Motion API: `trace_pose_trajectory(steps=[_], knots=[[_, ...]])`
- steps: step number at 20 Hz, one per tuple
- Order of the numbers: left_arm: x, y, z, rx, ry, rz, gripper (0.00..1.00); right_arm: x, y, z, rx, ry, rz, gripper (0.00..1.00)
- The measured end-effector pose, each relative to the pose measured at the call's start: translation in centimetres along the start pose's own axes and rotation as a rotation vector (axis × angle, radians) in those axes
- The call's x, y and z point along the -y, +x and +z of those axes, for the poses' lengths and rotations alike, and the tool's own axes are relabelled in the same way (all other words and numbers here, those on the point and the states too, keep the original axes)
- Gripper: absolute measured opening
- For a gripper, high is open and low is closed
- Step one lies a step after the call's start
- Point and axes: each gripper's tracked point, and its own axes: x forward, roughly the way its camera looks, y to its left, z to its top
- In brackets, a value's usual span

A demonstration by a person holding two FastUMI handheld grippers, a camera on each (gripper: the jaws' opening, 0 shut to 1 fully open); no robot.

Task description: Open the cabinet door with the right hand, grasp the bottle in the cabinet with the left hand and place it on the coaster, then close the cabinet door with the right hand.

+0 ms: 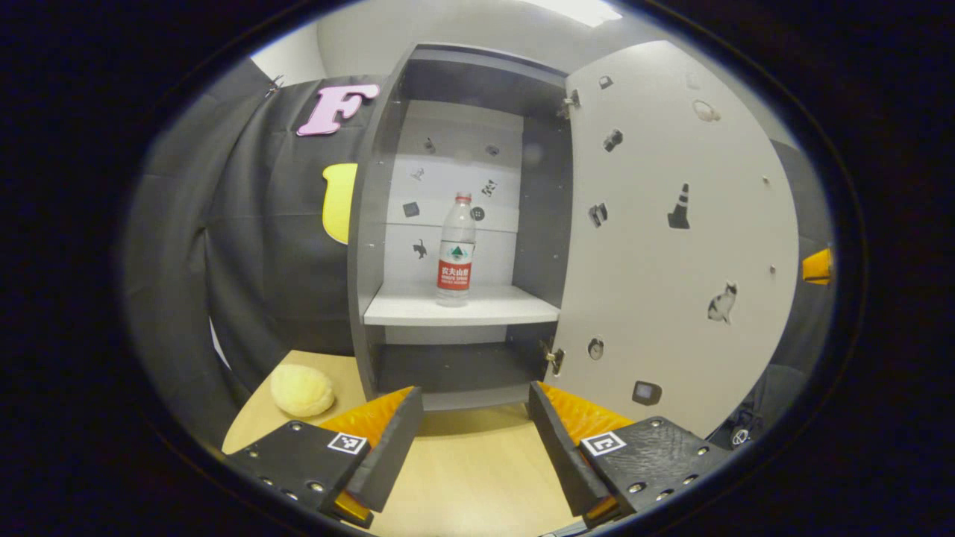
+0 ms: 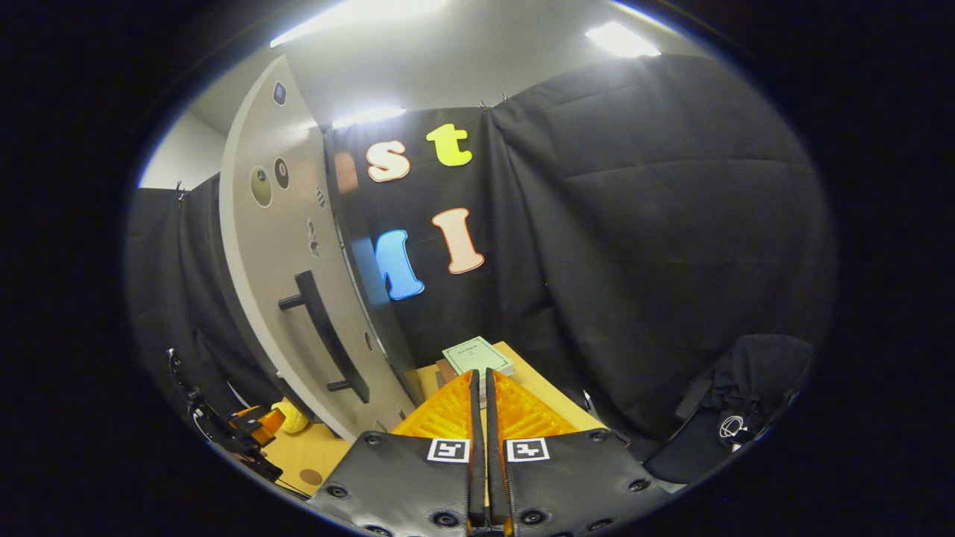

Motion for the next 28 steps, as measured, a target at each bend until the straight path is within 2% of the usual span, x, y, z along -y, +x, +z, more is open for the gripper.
trace_pose_trajectory(steps=[4, 5, 6, 7, 8, 10, 12, 13, 14, 15, 16, 18, 20, 22, 25, 26, 28], knots=[[-1.6, 1.7, 4.3, 0.060, 0.011, 0.021, 0.85, 0.9, 2.2, 1.0, 0.006, -0.008, -0.025, 0.06], [-2.0, 2.2, 5.4, 0.073, 0.004, 0.018, 0.86, 0.8, 2.7, 1.1, 0.003, -0.015, -0.027, 0.12], [-2.3, 3.0, 6.4, 0.085, -0.006, 0.015, 0.88, 0.7, 3.3, 1.4, 0.006, -0.025, -0.026, 0.05], [-2.5, 3.7, 7.5, 0.092, -0.014, 0.011, 0.88, 0.6, 3.7, 1.6, 0.010, -0.038, -0.022, 0.18], [-2.8, 4.6, 8.4, 0.101, -0.019, 0.009, 0.88, 0.6, 4.5, 2.0, 0.018, -0.053, -0.026, 0.27], [-3.5, 6.4, 10.4, 0.125, -0.013, 0.018, 0.86, 0.4, 6.5, 2.2, 0.010, -0.078, -0.028, 0.34], [-4.2, 8.4, 12.2, 0.138, 0.001, 0.043, 0.85, -0.4, 8.5, 2.7, 0.007, -0.094, -0.006, 0.35], [-4.3, 9.4, 12.9, 0.138, 0.007, 0.050, 0.85, -0.8, 9.4, 2.9, 0.006, -0.096, 0.015, 0.40], [-4.2, 10.4, 13.5, 0.144, 0.015, 0.051, 0.85, -1.3, 10.2, 3.2, 0.020, -0.099, 0.034, 0.51], [-4.1, 11.3, 14.0, 0.139, 0.019, 0.051, 0.88, -1.2, 10.8, 3.7, 0.038, -0.107, 0.037, 0.57], [-3.8, 12.4, 14.0, 0.128, 0.024, 0.043, 0.88, -0.7, 11.5, 4.0, 0.052, -0.113, 0.030, 0.58], [-3.1, 14.5, 14.4, 0.119, 0.037, 0.024, 0.88, -0.7, 12.8, 4.6, 0.076, -0.104, 0.033, 0.75], [-2.6, 16.6, 14.6, 0.117, 0.046, 0.021, 0.85, -0.4, 13.7, 4.9, 0.099, -0.072, 0.044, 0.97], [-2.3, 18.5, 14.7, 0.114, 0.059, 0.023, 0.85, 0.1, 14.3, 4.8, 0.103, -0.041, 0.047, 0.92], [-2.3, 21.3, 14.7, 0.105, 0.075, 0.016, 0.88, 1.6, 15.2, 3.9, 0.078, -0.038, 0.017, 0.97], [-2.5, 22.3, 14.7, 0.101, 0.080, 0.015, 0.85, 2.0, 15.3, 3.4, 0.064, -0.045, 0.008, 0.92], [-3.3, 24.0, 14.5, 0.094, 0.103, 0.037, 0.85, 2.7, 15.5, 2.7, 0.039, -0.053, -0.014, 0.92]])
